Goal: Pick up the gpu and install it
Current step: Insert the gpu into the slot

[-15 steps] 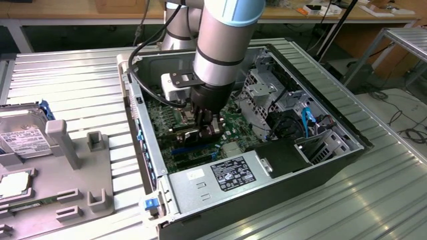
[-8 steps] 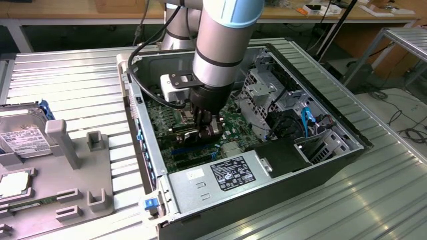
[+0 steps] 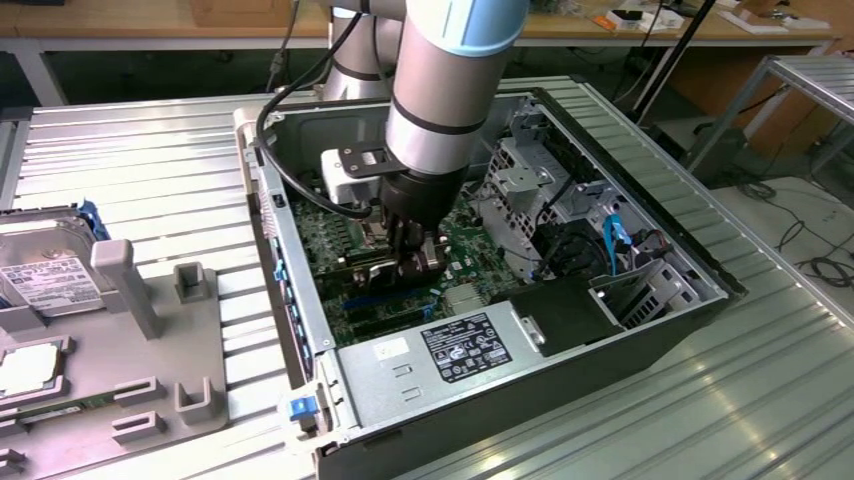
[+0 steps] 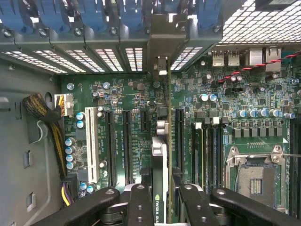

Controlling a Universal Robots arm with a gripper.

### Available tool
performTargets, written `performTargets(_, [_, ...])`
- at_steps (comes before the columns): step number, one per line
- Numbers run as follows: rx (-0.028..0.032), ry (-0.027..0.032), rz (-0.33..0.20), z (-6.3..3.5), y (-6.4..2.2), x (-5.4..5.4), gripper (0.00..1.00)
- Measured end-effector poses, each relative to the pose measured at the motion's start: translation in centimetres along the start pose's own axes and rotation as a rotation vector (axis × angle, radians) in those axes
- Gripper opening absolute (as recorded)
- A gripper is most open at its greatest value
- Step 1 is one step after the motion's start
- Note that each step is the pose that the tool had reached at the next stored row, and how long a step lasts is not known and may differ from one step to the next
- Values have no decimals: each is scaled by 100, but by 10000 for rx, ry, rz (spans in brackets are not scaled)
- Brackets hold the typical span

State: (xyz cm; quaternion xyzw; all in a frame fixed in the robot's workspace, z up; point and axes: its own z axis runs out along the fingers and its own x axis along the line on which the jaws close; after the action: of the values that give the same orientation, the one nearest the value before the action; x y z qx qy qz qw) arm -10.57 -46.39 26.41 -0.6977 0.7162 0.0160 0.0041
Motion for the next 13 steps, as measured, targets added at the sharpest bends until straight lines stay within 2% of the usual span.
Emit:
performTargets(3, [0,10,3,5,8,0,27])
performTargets(5, [-1,37,0,15,26,2,27])
performTargets(13, [1,34,0,-19,30,0,27])
